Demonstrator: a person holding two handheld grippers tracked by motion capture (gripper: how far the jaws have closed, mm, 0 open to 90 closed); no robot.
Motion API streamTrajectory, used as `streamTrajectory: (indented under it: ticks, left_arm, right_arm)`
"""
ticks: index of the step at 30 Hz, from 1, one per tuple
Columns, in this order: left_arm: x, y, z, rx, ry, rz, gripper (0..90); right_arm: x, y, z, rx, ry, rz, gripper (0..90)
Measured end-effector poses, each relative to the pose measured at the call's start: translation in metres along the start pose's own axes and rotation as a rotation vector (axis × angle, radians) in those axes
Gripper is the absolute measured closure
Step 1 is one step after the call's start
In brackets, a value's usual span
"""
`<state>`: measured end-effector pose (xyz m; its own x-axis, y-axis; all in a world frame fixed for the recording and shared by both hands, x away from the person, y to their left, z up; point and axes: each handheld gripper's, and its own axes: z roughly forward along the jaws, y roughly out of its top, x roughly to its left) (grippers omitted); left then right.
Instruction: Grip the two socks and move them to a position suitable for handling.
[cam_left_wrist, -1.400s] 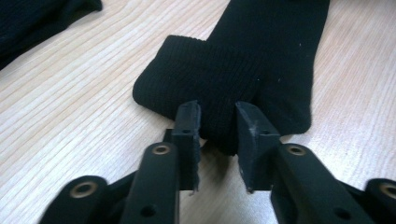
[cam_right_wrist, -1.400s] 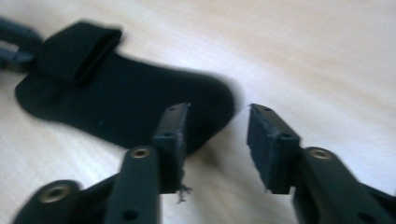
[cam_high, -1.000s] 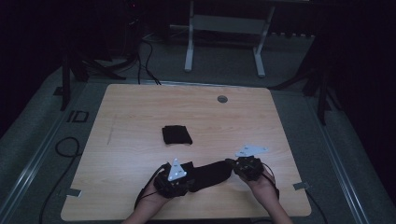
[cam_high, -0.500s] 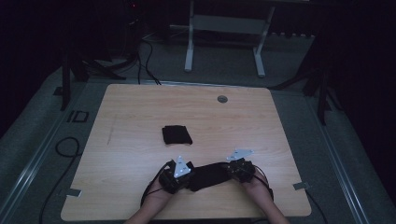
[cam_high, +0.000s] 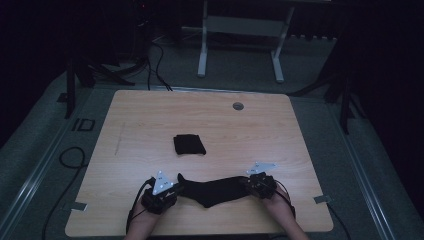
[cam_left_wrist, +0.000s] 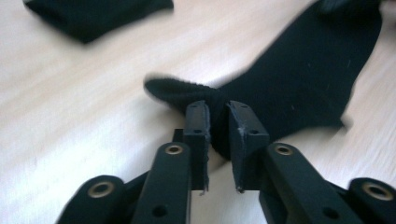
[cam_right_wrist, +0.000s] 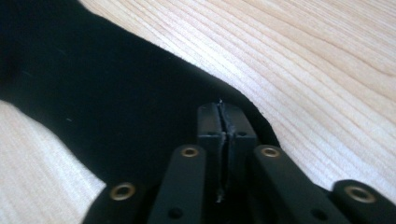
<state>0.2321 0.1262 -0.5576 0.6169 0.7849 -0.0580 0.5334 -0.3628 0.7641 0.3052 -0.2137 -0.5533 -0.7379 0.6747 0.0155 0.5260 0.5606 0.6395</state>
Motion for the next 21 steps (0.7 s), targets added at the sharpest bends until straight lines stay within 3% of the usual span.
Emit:
streamTrajectory:
  ticks: [2,3,4,6,8,9,11,14,15,21]
  left_arm:
    - [0.002,-0.008,0.000,0.040,-0.004,0.001,71.8]
    - [0.004,-0.015,-0.003,0.037,0.038,0.017,65.4]
    - [0.006,-0.019,-0.005,0.044,0.049,0.018,61.4]
    - [0.012,-0.024,-0.013,0.034,0.056,-0.007,53.1]
    - [0.015,-0.025,-0.017,0.017,0.031,-0.018,59.5]
    - [0.018,-0.023,-0.025,-0.031,0.006,-0.019,63.1]
    - [0.017,-0.015,-0.027,-0.068,-0.011,0.006,70.4]
    - [0.011,0.001,-0.020,-0.085,-0.024,0.070,85.3]
    - [0.009,0.007,-0.014,-0.086,-0.035,0.089,89.8]
    - [0.003,0.023,0.015,-0.006,-0.049,0.155,90.0]
  right_arm:
    - [0.001,-0.002,-0.001,0.001,0.001,0.008,80.1]
    - [0.001,-0.002,-0.002,0.003,0.008,0.015,73.6]
    - [0.000,-0.001,-0.004,0.020,0.037,0.012,68.3]
    - [-0.002,0.000,-0.011,0.021,0.038,0.013,65.3]
    - [-0.004,0.001,-0.016,0.001,0.051,0.027,65.5]
    - [-0.006,0.005,-0.030,-0.058,0.069,0.041,69.9]
    - [-0.006,0.008,-0.038,-0.083,0.067,0.041,78.5]
    - [0.001,0.012,-0.043,-0.107,0.043,0.010,89.5]
    - [0.004,0.013,-0.042,-0.103,0.035,-0.002,89.6]
    - [0.009,0.014,-0.022,-0.047,0.013,-0.048,89.6]
